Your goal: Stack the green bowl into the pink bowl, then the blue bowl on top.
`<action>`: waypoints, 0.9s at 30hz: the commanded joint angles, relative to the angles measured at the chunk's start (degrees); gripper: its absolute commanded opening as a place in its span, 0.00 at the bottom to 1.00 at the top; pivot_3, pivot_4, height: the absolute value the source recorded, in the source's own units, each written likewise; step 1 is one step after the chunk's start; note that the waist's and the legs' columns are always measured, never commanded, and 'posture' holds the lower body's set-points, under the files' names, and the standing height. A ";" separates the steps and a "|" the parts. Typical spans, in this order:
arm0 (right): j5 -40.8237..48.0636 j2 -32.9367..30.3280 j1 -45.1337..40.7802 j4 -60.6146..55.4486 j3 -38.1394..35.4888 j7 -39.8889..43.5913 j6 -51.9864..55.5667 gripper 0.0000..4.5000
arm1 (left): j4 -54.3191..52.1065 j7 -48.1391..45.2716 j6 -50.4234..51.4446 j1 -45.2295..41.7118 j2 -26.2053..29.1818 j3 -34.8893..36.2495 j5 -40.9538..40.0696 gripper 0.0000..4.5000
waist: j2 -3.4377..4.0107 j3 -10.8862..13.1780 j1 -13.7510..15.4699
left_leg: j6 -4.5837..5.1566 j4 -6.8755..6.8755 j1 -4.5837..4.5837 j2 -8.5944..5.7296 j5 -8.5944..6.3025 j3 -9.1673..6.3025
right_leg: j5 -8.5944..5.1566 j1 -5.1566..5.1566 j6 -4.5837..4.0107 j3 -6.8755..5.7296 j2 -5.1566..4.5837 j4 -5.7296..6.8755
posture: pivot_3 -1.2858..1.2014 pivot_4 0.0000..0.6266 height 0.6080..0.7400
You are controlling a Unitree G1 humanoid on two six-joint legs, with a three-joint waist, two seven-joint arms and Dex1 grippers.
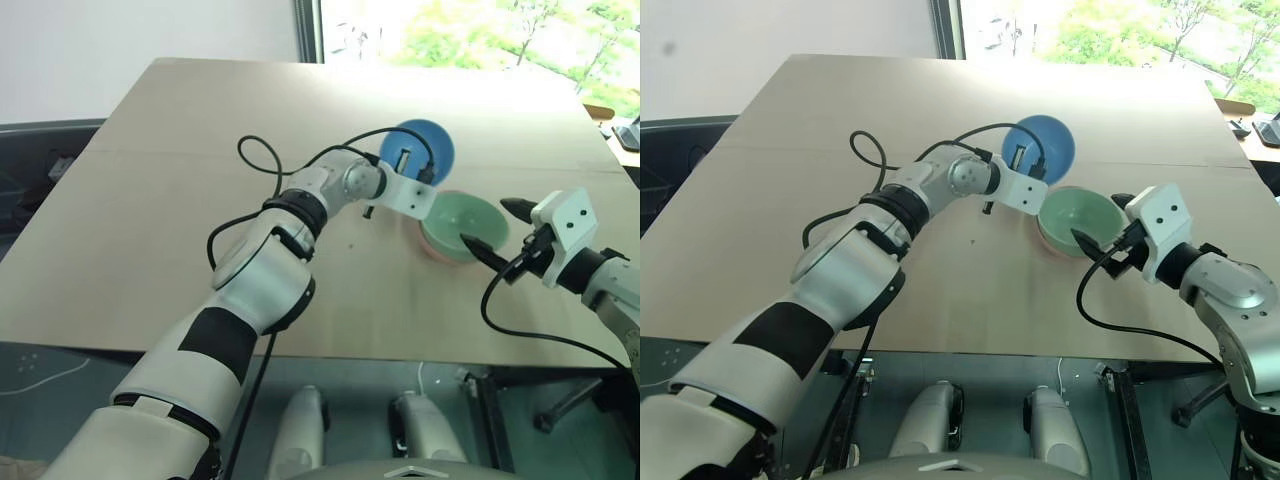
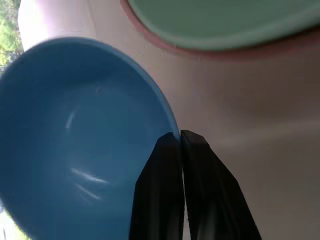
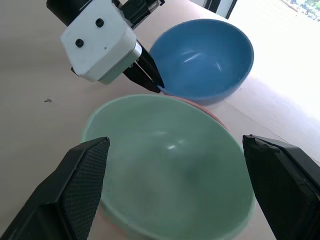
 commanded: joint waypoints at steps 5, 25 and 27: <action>0.15 -0.13 0.41 -2.16 -2.54 -0.37 -0.95 1.00 | -4.07 -10.22 -6.58 -3.42 4.72 8.45 -9.40 0.03 | 0.00 0.00 -0.15 | -0.01 -0.02 0.00 0.01 0.00 0.00 | 0.00 -0.02 0.00 0.00 0.01 0.01 | 0.52 0.24 1.00; 19.45 -2.44 25.09 -8.13 -37.80 17.75 -2.76 1.00 | -31.24 -58.30 0.71 5.44 13.05 16.04 -45.36 0.03 | 0.13 -0.08 -0.82 | 0.01 0.20 0.13 0.03 0.00 -0.08 | 0.00 0.21 0.01 -0.05 0.01 0.06 | 0.52 0.24 1.00; 20.14 -2.68 25.70 -7.59 -39.12 18.30 -3.05 1.00 | -30.34 -58.28 0.77 5.21 12.26 16.03 -44.70 0.03 | 0.13 -0.08 -0.92 | 0.05 0.30 0.22 0.02 -0.03 -0.13 | 0.00 0.37 0.02 -0.08 0.00 0.06 | 0.52 0.24 1.00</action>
